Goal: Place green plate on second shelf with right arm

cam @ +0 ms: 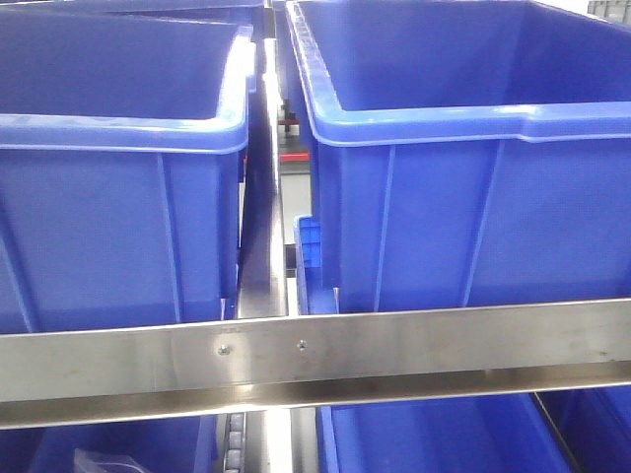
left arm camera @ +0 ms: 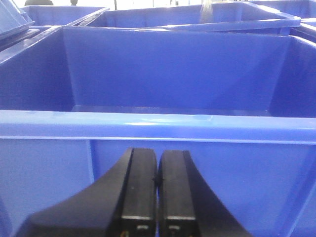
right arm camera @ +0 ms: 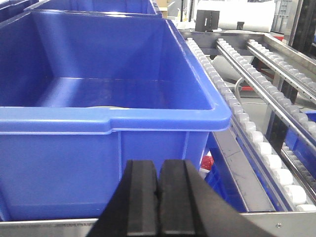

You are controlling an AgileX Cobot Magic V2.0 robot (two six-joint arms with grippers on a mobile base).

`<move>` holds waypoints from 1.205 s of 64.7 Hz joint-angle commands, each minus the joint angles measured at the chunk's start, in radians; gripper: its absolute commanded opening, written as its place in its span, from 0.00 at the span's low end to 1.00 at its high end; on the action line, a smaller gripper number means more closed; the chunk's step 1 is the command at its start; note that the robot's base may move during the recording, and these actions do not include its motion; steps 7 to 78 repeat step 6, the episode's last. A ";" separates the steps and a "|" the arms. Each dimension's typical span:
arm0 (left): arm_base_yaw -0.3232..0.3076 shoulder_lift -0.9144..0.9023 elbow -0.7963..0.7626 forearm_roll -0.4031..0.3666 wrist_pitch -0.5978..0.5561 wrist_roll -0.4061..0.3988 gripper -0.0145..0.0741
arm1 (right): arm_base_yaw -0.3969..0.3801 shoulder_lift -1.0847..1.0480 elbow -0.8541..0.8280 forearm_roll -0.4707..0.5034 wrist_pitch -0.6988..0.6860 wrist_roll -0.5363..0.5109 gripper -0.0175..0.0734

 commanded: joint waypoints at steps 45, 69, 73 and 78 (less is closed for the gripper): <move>-0.002 -0.018 0.042 0.001 -0.082 -0.001 0.31 | -0.005 0.009 -0.017 -0.010 -0.076 -0.005 0.25; -0.002 -0.018 0.042 0.001 -0.082 -0.001 0.31 | -0.005 0.009 -0.017 -0.010 -0.076 -0.005 0.25; -0.002 -0.018 0.042 0.001 -0.082 -0.001 0.31 | -0.005 0.009 -0.017 -0.010 -0.076 -0.005 0.25; -0.002 -0.018 0.042 0.001 -0.082 -0.001 0.31 | -0.005 0.009 -0.017 -0.010 -0.076 -0.005 0.25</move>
